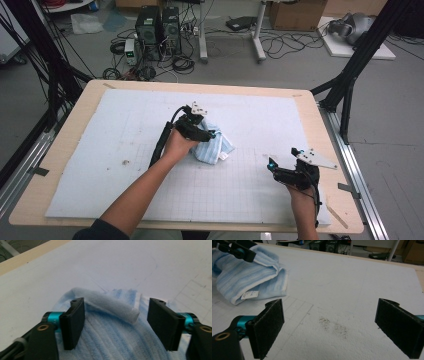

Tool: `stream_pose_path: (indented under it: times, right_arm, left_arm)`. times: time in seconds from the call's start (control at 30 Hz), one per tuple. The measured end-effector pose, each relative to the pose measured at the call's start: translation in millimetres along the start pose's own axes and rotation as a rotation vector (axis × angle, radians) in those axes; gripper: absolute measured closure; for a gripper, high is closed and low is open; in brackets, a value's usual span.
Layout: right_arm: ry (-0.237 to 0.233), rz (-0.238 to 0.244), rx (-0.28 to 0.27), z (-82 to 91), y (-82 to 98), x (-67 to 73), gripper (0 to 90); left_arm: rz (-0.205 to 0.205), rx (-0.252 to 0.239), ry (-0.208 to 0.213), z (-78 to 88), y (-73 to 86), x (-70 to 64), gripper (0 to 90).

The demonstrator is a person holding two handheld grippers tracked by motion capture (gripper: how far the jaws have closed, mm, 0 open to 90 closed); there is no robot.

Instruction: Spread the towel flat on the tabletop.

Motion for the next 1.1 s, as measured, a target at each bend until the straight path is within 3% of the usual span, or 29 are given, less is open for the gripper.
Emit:
stream_pose_path:
  times: [0.1,0.17,0.23,0.4,0.63,0.8,1.1]
  right_arm:
    - [0.002,0.002,-0.004,0.3,-0.1,-1.3,7.8]
    - [0.004,0.000,-0.002,0.7,0.1,-2.1,7.8]
    - [0.005,-0.004,0.000,0.8,0.6,-2.3,7.8]
    - [0.004,-0.003,0.000,0.7,0.7,-1.8,7.8]
    - [0.003,-0.006,0.004,0.2,1.1,-0.2,7.8]
    - [0.002,-0.002,0.006,-0.9,1.2,1.3,7.8]
    - [-0.002,0.006,0.013,-3.5,1.1,5.2,7.8]
  left_arm:
    - [-0.027,0.021,0.001,1.1,2.5,2.1,53.3]
    - [-0.040,-0.002,0.029,6.3,0.2,3.4,71.4]
    - [-0.033,-0.039,0.056,13.1,-3.6,3.9,79.0]
    - [-0.025,-0.157,0.137,40.1,-11.2,0.4,81.5]
    - [-0.008,-0.241,0.176,83.7,-2.5,9.4,81.6]
    - [0.017,-0.289,0.162,115.1,15.8,22.3,81.6]
    - [0.117,-0.331,0.104,160.7,63.4,60.3,81.6]
Point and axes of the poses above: each handheld gripper's, and its own axes: z roughly backward along the jaws, y roughly out of its underside, x roughly to its left, the point moved 6 cm from there along -z, roughly forward along the jaws, and after that the axes turned 5 degrees about -x, right-handed, at the moved point
